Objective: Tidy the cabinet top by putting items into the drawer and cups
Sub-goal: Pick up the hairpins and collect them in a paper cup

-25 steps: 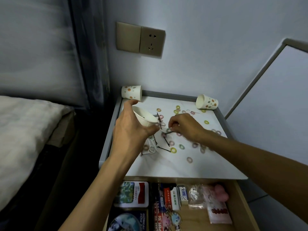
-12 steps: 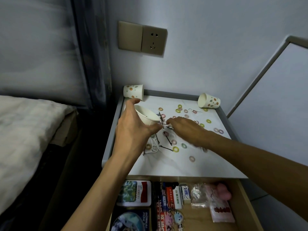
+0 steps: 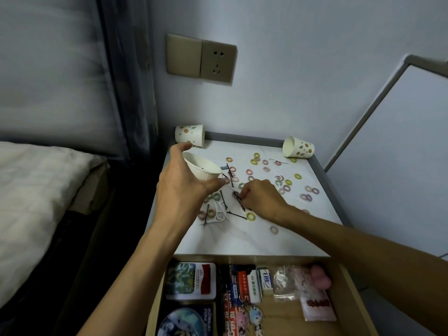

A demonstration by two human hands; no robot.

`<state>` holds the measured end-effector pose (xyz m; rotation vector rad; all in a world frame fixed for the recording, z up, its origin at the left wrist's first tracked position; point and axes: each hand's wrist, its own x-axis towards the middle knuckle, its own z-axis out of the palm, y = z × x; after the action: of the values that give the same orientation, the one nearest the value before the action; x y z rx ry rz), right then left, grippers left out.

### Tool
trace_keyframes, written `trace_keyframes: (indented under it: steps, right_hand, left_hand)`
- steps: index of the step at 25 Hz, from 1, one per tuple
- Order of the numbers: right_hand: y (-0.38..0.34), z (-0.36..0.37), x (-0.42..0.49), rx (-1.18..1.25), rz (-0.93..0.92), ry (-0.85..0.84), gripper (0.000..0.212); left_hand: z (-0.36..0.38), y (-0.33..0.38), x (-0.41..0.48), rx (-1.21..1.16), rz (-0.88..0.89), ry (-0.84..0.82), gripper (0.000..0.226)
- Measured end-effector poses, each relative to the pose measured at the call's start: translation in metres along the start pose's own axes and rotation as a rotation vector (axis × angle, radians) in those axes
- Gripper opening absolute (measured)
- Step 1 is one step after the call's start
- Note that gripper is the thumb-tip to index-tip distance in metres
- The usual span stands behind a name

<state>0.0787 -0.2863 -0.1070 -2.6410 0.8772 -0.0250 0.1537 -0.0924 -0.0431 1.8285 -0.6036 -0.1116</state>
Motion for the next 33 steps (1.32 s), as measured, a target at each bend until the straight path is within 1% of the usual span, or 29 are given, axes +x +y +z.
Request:
trace_keyframes:
  steps: [3,6,10,14,16,18,22,26,31,33]
  right_hand:
    - [-0.003,0.002,0.004,0.005,0.052,0.005,0.008]
    - [-0.007,0.002,0.009,-0.024,0.093,-0.013,0.013]
    - [-0.017,0.005,0.011,-0.210,0.074,0.034,0.017]
    - [-0.021,0.000,0.013,-0.309,0.062,-0.016,0.010]
    - [-0.017,-0.010,0.018,-0.275,0.108,-0.018,0.012]
    - [-0.008,-0.019,0.025,-0.168,0.146,-0.027,0.020]
    - [0.008,-0.036,0.028,0.038,0.181,-0.053,0.020]
    - [0.018,-0.043,0.021,0.081,0.125,-0.057,0.014]
    - [0.028,-0.039,0.019,-0.141,-0.001,-0.089,0.021]
    - [0.030,-0.040,0.018,-0.186,-0.028,-0.101,0.026]
  left_hand:
    - [-0.002,-0.001,0.001,0.006,-0.003,0.005,0.091]
    - [0.000,0.000,0.003,-0.005,-0.007,0.007,0.089]
    - [0.002,0.002,0.003,0.014,-0.003,0.001,0.091]
    - [0.002,0.003,0.003,0.010,-0.005,0.002,0.090]
    - [0.002,0.003,0.003,-0.007,-0.005,0.007,0.089]
    - [0.002,0.004,0.003,-0.017,-0.004,0.008,0.088]
    - [0.003,0.003,0.003,-0.027,0.004,-0.002,0.088]
    - [0.006,0.001,0.002,-0.039,0.000,-0.007,0.087]
    - [0.012,0.001,0.002,-0.015,-0.004,-0.018,0.089]
    - [0.014,0.002,0.002,-0.020,0.000,-0.022,0.089]
